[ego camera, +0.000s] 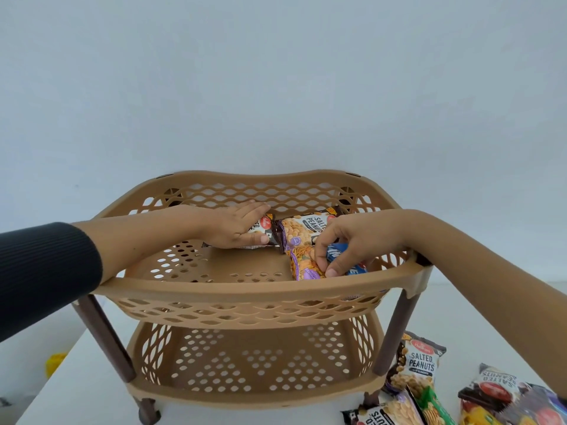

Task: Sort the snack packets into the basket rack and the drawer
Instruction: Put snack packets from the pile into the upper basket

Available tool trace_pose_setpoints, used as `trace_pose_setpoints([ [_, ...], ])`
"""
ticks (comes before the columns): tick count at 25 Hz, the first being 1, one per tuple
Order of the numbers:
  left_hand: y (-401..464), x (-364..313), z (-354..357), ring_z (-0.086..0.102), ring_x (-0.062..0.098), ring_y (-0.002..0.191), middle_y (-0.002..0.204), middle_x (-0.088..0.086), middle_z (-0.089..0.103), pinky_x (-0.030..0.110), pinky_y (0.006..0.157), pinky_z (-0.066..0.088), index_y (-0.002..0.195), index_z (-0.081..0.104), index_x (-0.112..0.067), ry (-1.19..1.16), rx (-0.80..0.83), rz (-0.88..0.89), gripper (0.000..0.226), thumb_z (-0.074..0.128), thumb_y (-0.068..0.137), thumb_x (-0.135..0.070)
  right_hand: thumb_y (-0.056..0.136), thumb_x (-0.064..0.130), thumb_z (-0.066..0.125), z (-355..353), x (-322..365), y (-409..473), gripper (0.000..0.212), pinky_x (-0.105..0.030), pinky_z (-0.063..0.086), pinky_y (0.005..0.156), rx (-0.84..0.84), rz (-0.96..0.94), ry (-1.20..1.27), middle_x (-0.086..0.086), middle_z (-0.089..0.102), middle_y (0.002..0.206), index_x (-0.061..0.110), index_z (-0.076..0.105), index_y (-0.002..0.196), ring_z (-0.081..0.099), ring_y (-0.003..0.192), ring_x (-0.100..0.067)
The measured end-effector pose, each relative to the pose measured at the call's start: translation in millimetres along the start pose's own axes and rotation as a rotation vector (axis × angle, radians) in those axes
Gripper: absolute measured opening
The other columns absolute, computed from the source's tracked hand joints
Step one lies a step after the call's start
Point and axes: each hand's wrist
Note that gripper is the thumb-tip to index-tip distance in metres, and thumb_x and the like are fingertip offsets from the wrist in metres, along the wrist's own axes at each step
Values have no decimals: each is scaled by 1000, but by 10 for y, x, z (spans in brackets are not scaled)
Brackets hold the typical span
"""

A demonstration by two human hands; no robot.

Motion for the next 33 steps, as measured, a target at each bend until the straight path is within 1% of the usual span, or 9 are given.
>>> trace_pose_setpoints([
  [6,-18,152,-212,5,20,147,161,2,-3,47,118,9,148,-18,-28,-7,-13,10,99,7,72,-87,80,27,73,-30,40,-24,15,-59,49,89,-23,-2,-133,0,61,118,40,74,86,56,114,-37],
  [9,-194,129,-385,3,20,147,160,1,-5,46,118,8,148,-17,-29,-104,-152,18,100,2,69,-88,80,28,73,-59,157,-202,15,-49,54,84,-127,23,-114,8,67,103,37,74,92,64,98,-27],
  [12,-538,-204,-460,8,13,146,161,-4,2,37,118,8,151,-8,-24,-243,-357,116,80,18,90,-69,86,21,68,-15,329,-534,16,-24,50,67,-428,10,36,26,67,75,22,71,101,60,69,6],
  [15,-996,-710,-374,54,6,118,150,-8,33,28,98,40,150,14,-23,-527,-739,187,61,36,98,-47,86,16,65,207,357,-876,16,-18,50,63,-880,-134,280,11,66,94,18,68,102,60,75,-1],
  [18,-1381,-1262,-69,56,19,106,122,-6,55,39,88,45,129,46,-6,-544,-1222,250,33,46,97,-15,87,13,61,631,240,-1200,15,-26,53,66,-1262,-191,467,5,62,91,22,65,98,57,74,-8],
  [20,-1538,-1647,297,53,25,100,106,1,57,39,88,42,110,56,2,-518,-1341,291,22,49,89,1,87,11,58,1028,64,-1358,16,-25,53,63,-1402,-126,557,7,61,85,22,64,96,56,74,-9],
  [24,-1591,-2333,1339,53,18,98,102,4,60,30,86,42,104,62,-5,-675,-1022,226,21,52,85,1,88,11,56,2057,-463,-1416,16,-35,53,66,-1368,150,620,3,61,83,24,62,97,58,75,-16],
  [29,-1324,-3059,2223,46,20,111,123,-1,50,30,86,43,128,49,-21,-659,-376,9,42,50,92,-43,89,3,52,3116,-903,-1420,26,-17,45,73,-1017,410,348,-2,63,101,16,66,106,57,87,-12],
  [33,-1164,-3372,2387,48,26,112,129,8,47,35,83,47,138,37,-11,-384,-295,-58,63,50,90,-50,84,4,57,3425,-1039,-1559,26,-27,44,78,-937,510,242,-6,59,100,13,66,107,57,94,-20],
])
Point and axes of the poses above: each hand's wrist, its own y-axis towards the middle knuckle, its own z-axis out of the palm, x = y × z
